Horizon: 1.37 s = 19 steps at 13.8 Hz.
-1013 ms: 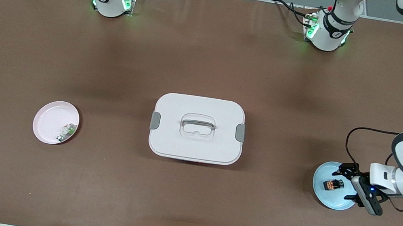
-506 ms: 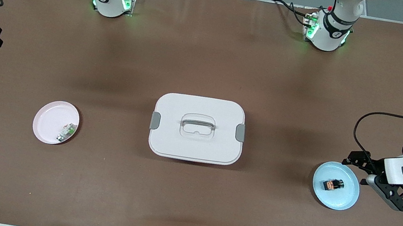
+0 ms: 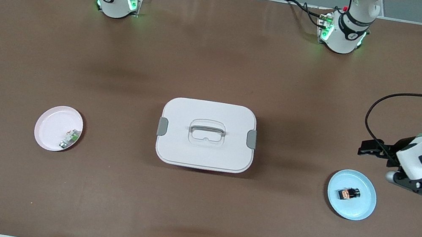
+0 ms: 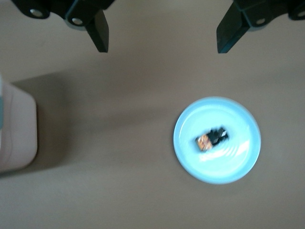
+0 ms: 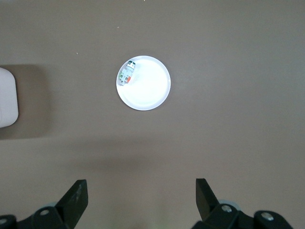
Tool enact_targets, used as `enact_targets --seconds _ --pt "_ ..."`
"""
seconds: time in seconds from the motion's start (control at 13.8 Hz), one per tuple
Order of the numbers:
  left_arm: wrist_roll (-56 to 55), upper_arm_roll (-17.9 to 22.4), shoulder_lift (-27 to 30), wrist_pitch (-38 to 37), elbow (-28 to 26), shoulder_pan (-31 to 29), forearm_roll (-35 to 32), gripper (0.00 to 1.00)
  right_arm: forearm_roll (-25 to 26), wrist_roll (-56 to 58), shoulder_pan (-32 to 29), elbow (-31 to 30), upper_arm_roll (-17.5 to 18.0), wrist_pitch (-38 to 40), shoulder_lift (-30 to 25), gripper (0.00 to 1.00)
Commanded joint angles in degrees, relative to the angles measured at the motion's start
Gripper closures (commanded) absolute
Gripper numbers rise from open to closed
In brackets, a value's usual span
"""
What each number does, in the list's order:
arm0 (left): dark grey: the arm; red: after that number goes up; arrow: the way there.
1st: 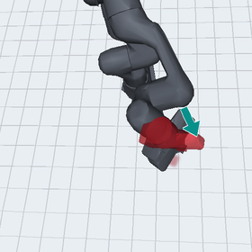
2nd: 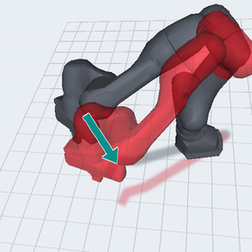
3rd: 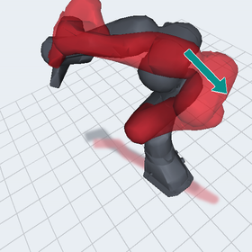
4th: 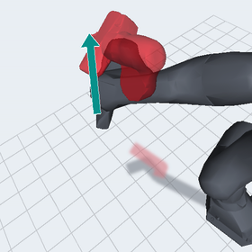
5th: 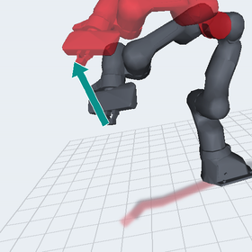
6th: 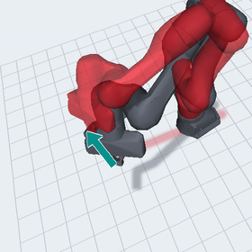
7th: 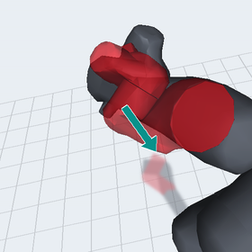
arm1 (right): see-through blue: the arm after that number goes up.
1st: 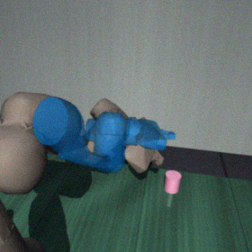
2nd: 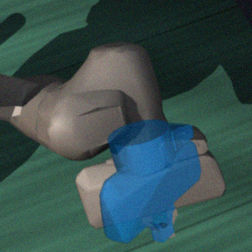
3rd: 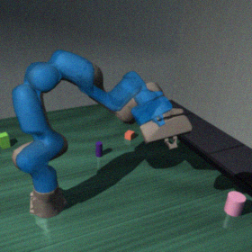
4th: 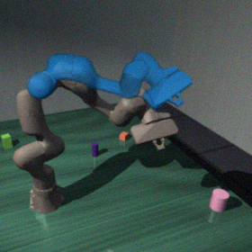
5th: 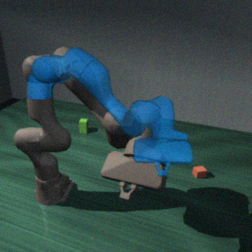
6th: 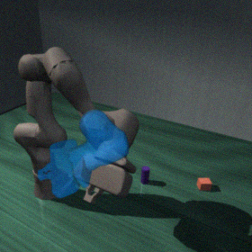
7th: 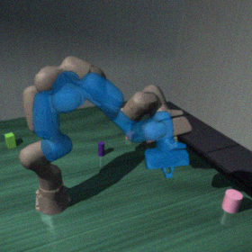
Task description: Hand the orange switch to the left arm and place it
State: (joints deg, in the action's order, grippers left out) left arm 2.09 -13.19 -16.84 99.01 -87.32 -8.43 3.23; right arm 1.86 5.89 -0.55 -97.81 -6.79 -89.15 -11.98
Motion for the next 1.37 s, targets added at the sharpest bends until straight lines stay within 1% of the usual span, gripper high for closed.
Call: enact_targets --seconds 0.0,0.22,0.43,0.51,0.58,0.72,0.8,0.87,1.01,1.08,1.16,1.3 --pt "-7.88 -0.35 4.61 -1.81 -1.54 -0.89 -1.03 0.00 -0.71 -0.97 -0.94 3.59 0.55 1.17 4.33 0.00" --pt "-14.91 0.27 8.31 -4.96 -1.36 -1.06 -1.55 0.00 -0.80 -1.15 -0.85 3.68 0.55 1.26 4.51 0.00" --pt "-14.40 0.27 11.39 -6.29 -0.58 -1.06 -9.27 0.00 -0.97 -1.24 -0.94 3.59 0.55 1.26 4.60 0.00" --pt "-14.40 0.27 11.40 -6.72 1.43 -1.24 -10.42 0.00 -0.98 -1.24 -1.03 3.68 0.55 1.26 4.60 0.00" --pt "-14.40 0.18 11.31 -9.17 3.19 -0.98 -10.70 0.00 -1.06 -1.24 -1.11 3.68 0.55 1.26 4.60 0.00" --pt "-14.22 0.27 12.00 -11.38 3.82 0.16 -9.82 0.00 -1.06 -1.24 -1.12 3.68 0.55 1.26 4.60 0.00" --pt "-14.05 1.14 13.14 -12.61 3.13 1.73 -9.91 0.00 -1.15 -1.15 -1.12 3.68 0.55 1.26 4.60 0.00" --pt "-14.22 3.32 14.81 -12.53 1.55 4.62 -9.91 0.00 -1.15 -1.15 -1.12 3.68 0.55 1.26 4.68 0.00" --pt "-14.13 9.12 17.97 -11.57 -2.05 10.25 -8.95 0.00 -1.24 -1.24 -1.12 3.68 0.55 1.26 4.68 0.00" --pt "-14.13 10.62 19.81 -10.78 -4.59 11.75 -6.85 0.00 -1.33 -1.24 -1.03 3.68 0.55 1.26 4.68 0.00" --pt "-14.13 11.07 21.31 -9.64 -6.70 12.55 -5.79 0.00 -1.33 -1.50 -1.03 3.77 0.64 1.26 4.68 0.00" --pt "-14.13 11.17 22.12 -9.36 -7.87 14.05 -5.78 0.00 -1.42 -2.02 -0.76 4.03 0.64 1.26 4.68 0.00"
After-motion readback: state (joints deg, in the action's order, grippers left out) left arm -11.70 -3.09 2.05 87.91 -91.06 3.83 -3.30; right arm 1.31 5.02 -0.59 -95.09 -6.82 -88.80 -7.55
